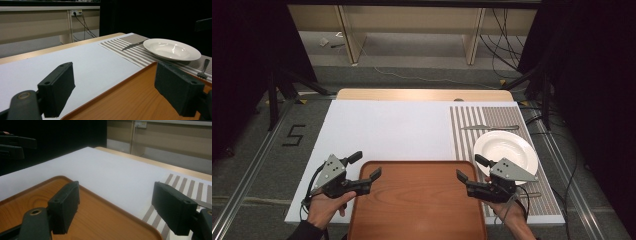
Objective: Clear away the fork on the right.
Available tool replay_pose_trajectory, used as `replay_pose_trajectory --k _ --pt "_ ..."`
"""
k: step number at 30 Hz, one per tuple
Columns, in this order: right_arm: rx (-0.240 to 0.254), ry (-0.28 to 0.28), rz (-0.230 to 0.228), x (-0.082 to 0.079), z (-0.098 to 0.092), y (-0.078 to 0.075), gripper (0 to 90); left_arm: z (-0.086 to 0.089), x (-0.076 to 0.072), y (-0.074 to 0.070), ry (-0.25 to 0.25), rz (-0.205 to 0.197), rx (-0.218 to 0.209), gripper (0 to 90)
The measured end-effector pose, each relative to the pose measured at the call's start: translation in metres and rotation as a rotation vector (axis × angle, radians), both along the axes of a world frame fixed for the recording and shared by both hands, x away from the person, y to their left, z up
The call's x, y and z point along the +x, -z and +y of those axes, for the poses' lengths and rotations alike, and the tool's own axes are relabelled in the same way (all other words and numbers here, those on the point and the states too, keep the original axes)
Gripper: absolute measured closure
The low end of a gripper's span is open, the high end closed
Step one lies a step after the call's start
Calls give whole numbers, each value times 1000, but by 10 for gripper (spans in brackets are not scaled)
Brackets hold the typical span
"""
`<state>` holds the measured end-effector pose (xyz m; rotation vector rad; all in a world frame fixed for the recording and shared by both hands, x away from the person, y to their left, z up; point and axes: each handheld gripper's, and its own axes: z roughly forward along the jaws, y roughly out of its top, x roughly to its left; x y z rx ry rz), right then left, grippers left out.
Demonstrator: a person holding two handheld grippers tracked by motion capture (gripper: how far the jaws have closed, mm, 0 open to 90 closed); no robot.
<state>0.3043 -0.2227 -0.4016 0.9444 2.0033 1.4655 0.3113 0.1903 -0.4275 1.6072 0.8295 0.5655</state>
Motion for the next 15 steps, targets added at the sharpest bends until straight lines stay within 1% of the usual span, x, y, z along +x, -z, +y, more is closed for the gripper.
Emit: replay_pose_trajectory --k 8,9,10,11,15 --pt "-16 -3 -1 0 0 0 231 0 0 0 0 -1 0 160" --pt "-7 -10 14 0 0 0 231 0 0 0 -1 0 -1 160" --pt "-1 -14 19 1 0 0 231 0 0 0 -1 0 -1 159" --pt "-1 -12 29 1 -1 0 230 1 0 0 -2 0 -2 160" --pt "-6 -6 43 3 -4 0 230 1 0 0 -3 0 0 159"
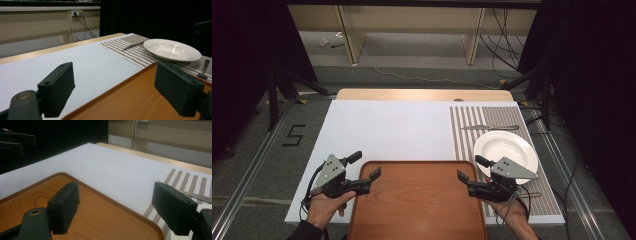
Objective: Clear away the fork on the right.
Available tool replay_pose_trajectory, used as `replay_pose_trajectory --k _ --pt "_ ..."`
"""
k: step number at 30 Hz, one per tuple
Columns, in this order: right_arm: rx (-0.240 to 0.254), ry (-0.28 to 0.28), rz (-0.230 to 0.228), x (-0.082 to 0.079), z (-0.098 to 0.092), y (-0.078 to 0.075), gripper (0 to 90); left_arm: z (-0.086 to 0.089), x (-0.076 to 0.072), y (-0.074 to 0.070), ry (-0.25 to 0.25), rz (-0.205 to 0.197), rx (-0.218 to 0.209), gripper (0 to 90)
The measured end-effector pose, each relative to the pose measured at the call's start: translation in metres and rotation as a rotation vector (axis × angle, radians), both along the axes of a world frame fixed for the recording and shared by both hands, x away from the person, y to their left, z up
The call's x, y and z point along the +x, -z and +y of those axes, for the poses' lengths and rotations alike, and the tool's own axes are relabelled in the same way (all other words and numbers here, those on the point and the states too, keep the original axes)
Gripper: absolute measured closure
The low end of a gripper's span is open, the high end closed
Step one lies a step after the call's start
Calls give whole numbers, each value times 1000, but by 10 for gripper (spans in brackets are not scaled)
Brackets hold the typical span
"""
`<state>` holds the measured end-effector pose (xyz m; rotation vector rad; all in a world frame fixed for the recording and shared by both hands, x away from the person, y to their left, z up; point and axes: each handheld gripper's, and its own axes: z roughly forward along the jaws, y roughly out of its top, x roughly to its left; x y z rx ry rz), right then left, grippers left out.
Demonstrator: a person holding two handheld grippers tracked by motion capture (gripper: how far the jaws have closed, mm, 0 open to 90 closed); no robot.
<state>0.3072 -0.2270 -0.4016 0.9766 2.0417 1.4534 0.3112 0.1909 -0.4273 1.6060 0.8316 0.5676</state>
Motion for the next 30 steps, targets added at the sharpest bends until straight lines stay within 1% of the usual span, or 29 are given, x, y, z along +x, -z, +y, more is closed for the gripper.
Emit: replay_pose_trajectory --k 4,5,6,7,9,10,12,14,15,18,19,20,21,22,24,25,26,30 --pt "-4 15 13 2 -6 -1 230 0 0 0 1 -2 0 160" --pt "-8 29 27 3 -11 -2 233 0 0 0 1 0 0 160" --pt "-8 29 27 3 -11 -2 233 0 0 0 1 0 0 160" --pt "-13 43 41 4 -16 -3 240 1 0 0 -1 0 -1 160" --pt "-12 49 48 5 -17 -3 241 1 0 0 -2 -1 -2 160" --pt "-35 60 53 5 -21 -3 243 1 0 0 -2 -2 -2 160" --pt "-57 65 60 6 -25 -3 247 1 0 -1 -4 -3 -4 160" --pt "-65 68 68 6 -27 -3 254 1 0 -1 -4 -3 -4 160" --pt "-83 59 96 8 -33 -3 263 1 0 -1 -1 -2 -1 160" --pt "-129 44 128 12 -41 -1 264 1 0 0 -3 -1 -1 160" --pt "-129 44 128 12 -41 -1 264 1 0 0 -3 -1 -1 160" --pt "-158 44 149 15 -46 0 265 1 0 0 -3 -1 1 160" --pt "-158 44 149 15 -46 0 265 1 0 0 -3 -1 1 160" --pt "-190 39 167 17 -52 0 268 1 0 0 -2 0 3 160" --pt "-212 37 195 18 -57 0 270 1 0 0 -2 -1 2 160" --pt "-212 37 195 18 -57 0 270 1 0 0 -2 -1 2 160" --pt "-248 24 225 19 -61 1 272 1 1 0 -2 -1 4 160" --pt "-322 2 261 20 -64 2 276 1 1 0 -3 0 3 160"
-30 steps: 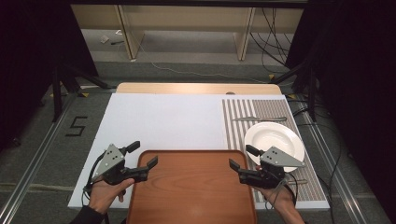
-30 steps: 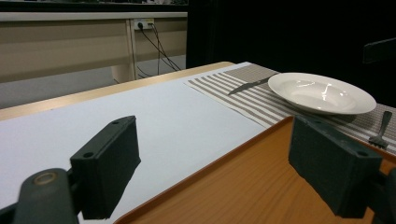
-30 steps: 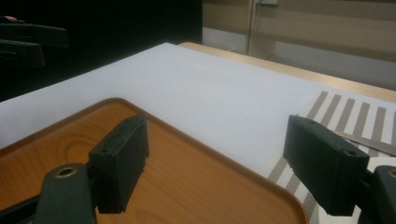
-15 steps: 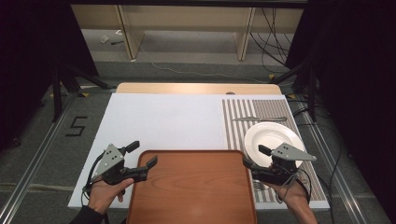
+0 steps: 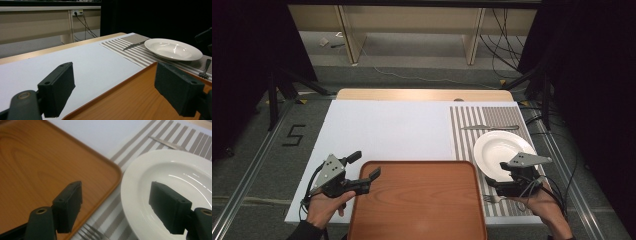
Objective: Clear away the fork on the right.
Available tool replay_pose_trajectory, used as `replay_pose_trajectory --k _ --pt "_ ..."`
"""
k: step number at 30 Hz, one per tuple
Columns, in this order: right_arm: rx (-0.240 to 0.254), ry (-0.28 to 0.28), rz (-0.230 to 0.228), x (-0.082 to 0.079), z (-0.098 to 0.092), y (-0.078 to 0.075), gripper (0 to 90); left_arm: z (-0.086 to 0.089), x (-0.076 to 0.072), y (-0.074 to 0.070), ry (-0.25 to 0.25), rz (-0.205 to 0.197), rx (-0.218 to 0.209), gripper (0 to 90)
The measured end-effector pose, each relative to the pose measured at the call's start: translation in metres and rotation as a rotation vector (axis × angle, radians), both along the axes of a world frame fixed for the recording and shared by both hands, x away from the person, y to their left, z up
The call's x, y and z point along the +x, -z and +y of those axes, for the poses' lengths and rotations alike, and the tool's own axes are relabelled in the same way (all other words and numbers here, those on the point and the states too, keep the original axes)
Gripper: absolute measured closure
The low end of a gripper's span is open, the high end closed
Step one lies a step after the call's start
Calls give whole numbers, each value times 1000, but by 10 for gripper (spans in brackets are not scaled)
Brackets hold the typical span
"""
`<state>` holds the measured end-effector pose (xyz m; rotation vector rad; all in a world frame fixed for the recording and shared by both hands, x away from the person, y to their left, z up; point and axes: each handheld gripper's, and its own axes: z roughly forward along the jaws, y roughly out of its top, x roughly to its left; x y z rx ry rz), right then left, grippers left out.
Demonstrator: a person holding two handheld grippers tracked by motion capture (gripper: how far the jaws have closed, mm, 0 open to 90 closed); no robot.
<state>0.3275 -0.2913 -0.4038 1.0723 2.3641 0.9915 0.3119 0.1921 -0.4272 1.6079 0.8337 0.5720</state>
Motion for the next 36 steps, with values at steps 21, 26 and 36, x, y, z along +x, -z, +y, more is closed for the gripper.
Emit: replay_pose_trajectory --k 21,26,36 --pt "-191 -50 101 -5 -20 0 307 1 0 0 -9 -6 8 160" --pt "-213 -56 132 -5 -25 2 321 1 0 0 -8 -5 9 160" --pt "-256 -79 200 -5 -28 10 324 1 0 0 -8 -4 10 160"
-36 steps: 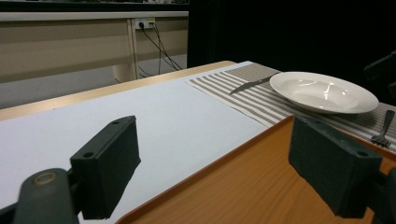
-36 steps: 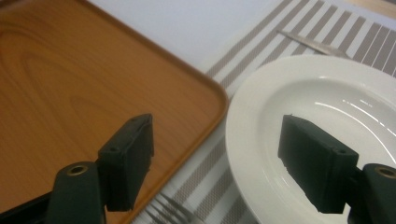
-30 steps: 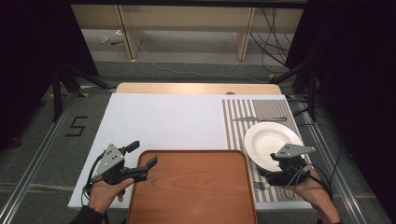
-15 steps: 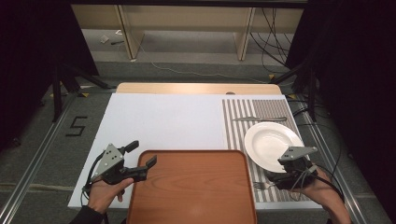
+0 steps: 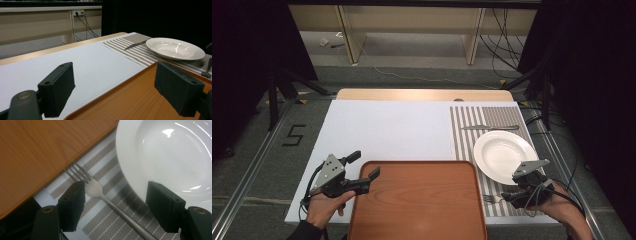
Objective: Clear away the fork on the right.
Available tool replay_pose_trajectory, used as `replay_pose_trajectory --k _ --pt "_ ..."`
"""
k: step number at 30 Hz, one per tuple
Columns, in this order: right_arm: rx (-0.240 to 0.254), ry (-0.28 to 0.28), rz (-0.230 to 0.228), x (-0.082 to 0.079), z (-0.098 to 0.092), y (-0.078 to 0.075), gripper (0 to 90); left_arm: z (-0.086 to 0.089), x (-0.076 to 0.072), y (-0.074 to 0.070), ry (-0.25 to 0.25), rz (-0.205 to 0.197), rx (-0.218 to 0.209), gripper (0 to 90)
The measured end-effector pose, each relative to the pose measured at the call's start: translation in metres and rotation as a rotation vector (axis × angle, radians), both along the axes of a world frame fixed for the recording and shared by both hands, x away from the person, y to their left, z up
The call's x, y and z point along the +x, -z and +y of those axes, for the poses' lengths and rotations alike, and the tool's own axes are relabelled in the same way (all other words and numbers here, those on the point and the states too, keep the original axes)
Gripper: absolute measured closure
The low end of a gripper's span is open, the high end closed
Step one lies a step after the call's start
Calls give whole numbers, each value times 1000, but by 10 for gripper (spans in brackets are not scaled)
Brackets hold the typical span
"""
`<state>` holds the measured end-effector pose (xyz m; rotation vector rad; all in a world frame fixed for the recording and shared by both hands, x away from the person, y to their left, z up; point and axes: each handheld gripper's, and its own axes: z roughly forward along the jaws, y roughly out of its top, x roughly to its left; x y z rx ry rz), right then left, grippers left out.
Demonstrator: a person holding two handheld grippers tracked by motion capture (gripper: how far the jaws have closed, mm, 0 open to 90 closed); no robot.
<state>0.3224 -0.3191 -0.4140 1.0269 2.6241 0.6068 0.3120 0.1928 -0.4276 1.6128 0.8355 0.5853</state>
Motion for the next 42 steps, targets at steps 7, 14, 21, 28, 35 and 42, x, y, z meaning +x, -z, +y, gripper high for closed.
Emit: replay_pose_trajectory --k 7,14,21,28,35,42 --pt "-22 -18 31 1 -1 7 323 0 0 0 0 0 -1 160" --pt "-44 -44 71 0 -2 13 353 0 0 0 2 3 1 160" --pt "-81 -43 109 1 -4 21 360 -1 0 0 3 3 2 160" --pt "-95 -19 132 4 -9 29 361 -1 0 0 3 2 1 160" --pt "-104 4 133 8 -14 34 377 -1 0 0 5 3 3 160" --pt "-114 6 142 12 -16 37 404 -2 0 1 6 4 0 160"
